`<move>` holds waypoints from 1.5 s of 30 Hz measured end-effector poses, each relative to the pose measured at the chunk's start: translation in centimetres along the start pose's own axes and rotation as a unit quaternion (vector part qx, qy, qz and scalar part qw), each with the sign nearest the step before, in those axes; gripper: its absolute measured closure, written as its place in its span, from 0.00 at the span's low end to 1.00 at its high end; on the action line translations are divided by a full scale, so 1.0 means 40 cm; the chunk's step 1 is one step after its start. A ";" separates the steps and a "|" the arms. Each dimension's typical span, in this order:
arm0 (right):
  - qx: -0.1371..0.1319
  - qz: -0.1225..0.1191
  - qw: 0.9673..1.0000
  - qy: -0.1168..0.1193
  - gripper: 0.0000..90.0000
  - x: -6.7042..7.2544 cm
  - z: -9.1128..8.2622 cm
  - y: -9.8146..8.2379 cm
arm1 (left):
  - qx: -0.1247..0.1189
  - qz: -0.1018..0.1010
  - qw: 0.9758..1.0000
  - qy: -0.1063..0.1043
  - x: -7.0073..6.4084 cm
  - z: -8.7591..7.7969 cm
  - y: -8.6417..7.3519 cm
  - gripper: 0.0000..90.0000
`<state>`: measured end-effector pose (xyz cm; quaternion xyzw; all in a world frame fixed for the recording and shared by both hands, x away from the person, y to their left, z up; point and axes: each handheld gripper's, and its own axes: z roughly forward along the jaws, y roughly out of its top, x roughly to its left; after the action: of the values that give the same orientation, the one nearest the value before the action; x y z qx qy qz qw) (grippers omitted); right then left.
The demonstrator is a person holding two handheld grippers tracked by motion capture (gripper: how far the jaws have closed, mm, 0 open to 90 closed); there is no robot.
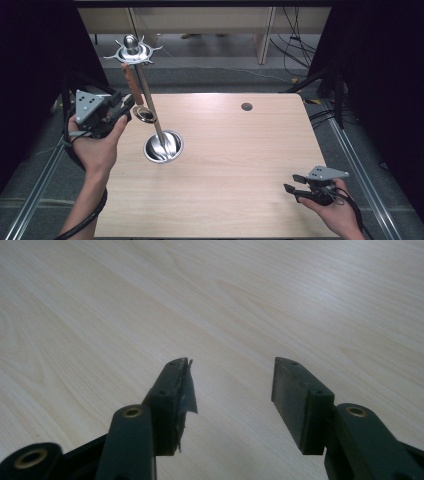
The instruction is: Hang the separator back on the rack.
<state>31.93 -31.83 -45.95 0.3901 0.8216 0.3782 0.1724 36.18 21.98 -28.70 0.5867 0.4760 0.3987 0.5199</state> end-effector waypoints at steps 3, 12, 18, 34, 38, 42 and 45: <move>0.000 0.000 1.000 -0.001 0.55 -0.001 0.000 0.000 | 0.008 0.004 1.000 -0.006 0.003 -0.015 -0.018 0.64; 0.000 0.001 1.000 0.002 0.55 0.001 0.000 0.000 | 0.026 0.013 0.999 -0.019 0.004 -0.056 -0.082 0.62; 0.000 -0.001 1.000 0.000 0.55 0.000 0.000 0.000 | 0.045 0.022 0.998 -0.023 0.002 -0.071 -0.132 0.61; 0.001 0.001 1.000 0.001 0.55 0.000 0.001 0.000 | 0.105 0.033 0.993 -0.045 -0.036 -0.065 -0.343 0.59; 0.007 0.008 1.000 0.003 0.55 0.005 -0.001 0.001 | 0.128 0.035 0.990 -0.054 -0.054 -0.060 -0.391 0.58; 0.006 0.005 1.000 0.003 0.55 0.006 -0.001 0.001 | 0.142 0.047 0.986 -0.069 -0.065 -0.056 -0.412 0.58; 0.014 0.012 1.000 0.005 0.55 0.010 -0.001 0.001 | 0.149 0.048 0.985 -0.072 -0.064 -0.047 -0.420 0.58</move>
<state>31.65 -31.53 -45.88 0.3999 0.8230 0.3711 0.1582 31.37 20.03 -44.99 0.7071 0.4624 0.3045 0.4399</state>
